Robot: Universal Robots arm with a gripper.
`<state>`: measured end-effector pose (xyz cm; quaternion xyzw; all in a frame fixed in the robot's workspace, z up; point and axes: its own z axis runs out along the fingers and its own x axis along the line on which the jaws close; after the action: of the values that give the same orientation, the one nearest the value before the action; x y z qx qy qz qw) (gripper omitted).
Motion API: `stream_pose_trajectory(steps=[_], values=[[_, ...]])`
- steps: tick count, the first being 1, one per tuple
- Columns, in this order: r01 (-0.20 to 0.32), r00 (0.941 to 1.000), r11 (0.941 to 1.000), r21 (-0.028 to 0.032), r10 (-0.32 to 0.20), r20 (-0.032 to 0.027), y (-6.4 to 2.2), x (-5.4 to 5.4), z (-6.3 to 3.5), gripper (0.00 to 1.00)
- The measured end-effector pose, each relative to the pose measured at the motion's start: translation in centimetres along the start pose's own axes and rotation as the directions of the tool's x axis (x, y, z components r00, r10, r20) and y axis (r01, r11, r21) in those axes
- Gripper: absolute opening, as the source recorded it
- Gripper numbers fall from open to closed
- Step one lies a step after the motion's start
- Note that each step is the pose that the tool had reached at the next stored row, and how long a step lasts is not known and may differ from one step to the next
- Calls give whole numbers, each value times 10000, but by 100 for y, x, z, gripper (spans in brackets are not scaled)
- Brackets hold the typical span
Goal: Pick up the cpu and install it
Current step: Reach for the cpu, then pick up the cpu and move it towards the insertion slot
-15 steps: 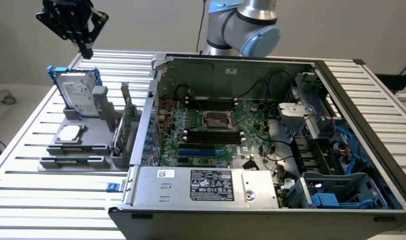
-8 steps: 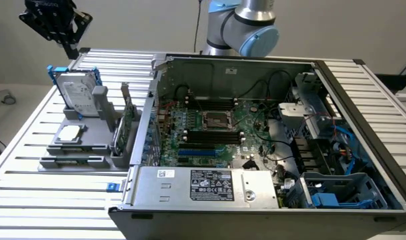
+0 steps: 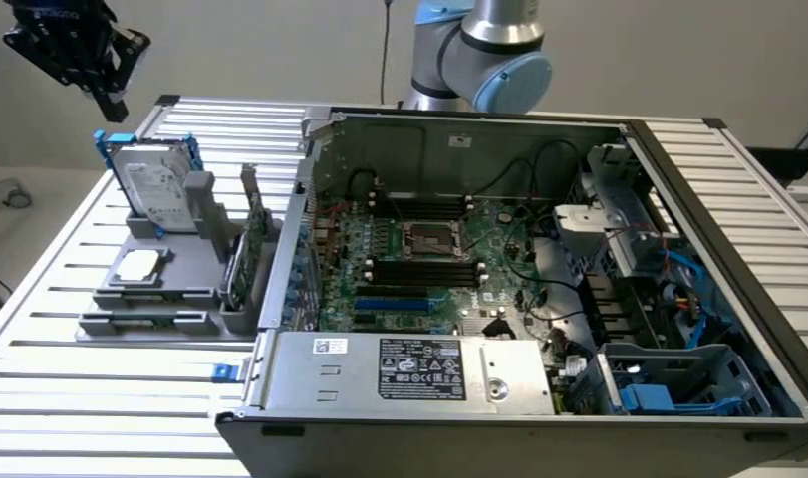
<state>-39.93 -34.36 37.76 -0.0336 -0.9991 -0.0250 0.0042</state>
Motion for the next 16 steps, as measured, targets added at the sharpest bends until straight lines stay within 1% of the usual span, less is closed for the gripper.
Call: stream_pose_trajectory(steps=[5, 15, 16], values=[[49, 10000, 10000, 1, -48, -12, -14, 178, 52, 11], [50, 10000, 10000, 2, -50, -20, -14, 187, 52, 11], [50, 10000, 10000, 2, -50, -31, -8, 188, 53, 11]])
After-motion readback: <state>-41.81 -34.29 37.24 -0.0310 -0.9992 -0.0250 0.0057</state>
